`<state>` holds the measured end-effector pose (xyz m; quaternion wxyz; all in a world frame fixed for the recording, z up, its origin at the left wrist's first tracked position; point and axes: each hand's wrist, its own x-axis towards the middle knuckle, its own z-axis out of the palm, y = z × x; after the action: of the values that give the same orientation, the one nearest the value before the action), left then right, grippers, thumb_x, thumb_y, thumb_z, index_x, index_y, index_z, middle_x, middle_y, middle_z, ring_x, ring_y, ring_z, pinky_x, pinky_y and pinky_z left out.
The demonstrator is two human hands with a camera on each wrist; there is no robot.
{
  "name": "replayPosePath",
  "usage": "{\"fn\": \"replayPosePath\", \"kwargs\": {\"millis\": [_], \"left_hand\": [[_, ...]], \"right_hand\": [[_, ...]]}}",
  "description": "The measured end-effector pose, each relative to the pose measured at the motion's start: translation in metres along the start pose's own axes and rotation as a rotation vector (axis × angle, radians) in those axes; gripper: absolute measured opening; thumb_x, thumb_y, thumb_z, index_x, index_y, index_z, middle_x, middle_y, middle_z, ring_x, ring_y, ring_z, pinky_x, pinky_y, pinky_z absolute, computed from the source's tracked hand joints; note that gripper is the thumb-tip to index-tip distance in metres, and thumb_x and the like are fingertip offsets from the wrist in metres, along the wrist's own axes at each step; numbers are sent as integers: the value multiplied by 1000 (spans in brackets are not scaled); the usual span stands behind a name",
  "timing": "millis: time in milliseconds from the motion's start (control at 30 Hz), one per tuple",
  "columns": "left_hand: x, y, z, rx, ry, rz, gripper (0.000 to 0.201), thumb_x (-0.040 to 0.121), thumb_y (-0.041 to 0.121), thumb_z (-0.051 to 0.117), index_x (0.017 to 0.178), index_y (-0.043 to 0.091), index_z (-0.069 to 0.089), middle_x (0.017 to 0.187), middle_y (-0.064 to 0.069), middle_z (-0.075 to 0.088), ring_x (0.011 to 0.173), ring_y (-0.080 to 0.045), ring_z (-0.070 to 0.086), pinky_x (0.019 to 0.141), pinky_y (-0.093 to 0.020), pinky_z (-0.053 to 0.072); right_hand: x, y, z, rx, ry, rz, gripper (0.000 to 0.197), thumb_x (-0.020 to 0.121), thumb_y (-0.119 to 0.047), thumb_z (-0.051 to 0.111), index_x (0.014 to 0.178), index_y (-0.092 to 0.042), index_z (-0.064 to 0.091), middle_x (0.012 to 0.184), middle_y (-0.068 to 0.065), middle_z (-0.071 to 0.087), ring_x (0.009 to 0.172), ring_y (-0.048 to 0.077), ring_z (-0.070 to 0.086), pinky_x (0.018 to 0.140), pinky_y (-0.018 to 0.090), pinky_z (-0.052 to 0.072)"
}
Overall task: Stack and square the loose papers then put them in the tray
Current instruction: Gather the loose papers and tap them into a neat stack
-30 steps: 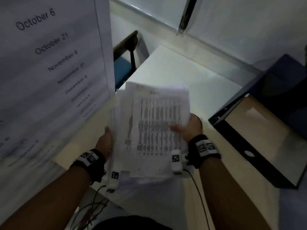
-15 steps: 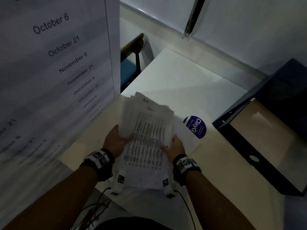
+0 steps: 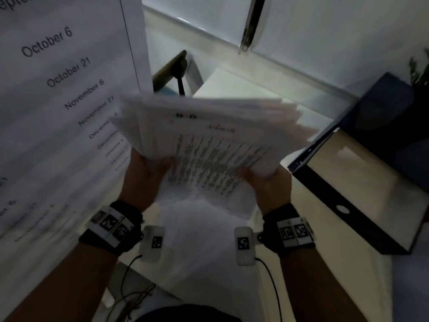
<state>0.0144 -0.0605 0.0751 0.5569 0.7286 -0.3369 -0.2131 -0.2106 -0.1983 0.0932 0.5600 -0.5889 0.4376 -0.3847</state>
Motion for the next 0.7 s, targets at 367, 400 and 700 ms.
{"fn": "replayPosePath", "kwargs": {"millis": [367, 400, 700], "left_hand": [[-9, -2, 27, -9, 142, 66, 50, 94, 23, 64, 138, 7, 47, 123, 7, 52, 102, 12, 44, 78, 9, 35], [-9, -2, 26, -37, 140, 88, 55, 90, 27, 68, 135, 3, 47, 125, 2, 54, 102, 7, 48, 82, 3, 40], [12, -10, 13, -262, -169, 2, 86, 55, 52, 90, 122, 12, 53, 120, -14, 62, 114, -25, 60, 91, -48, 55]], "right_hand": [[-3, -3, -1, 15, 72, -127, 36, 73, 1, 79, 95, -24, 65, 91, -20, 67, 80, -13, 65, 71, 9, 52], [-3, -6, -2, -9, 64, -155, 40, 72, 1, 80, 96, -28, 65, 91, -24, 68, 84, -11, 65, 74, 12, 53], [18, 2, -11, -98, -125, -68, 64, 59, -6, 89, 110, -31, 60, 101, -4, 67, 96, 13, 65, 87, 38, 57]]}}
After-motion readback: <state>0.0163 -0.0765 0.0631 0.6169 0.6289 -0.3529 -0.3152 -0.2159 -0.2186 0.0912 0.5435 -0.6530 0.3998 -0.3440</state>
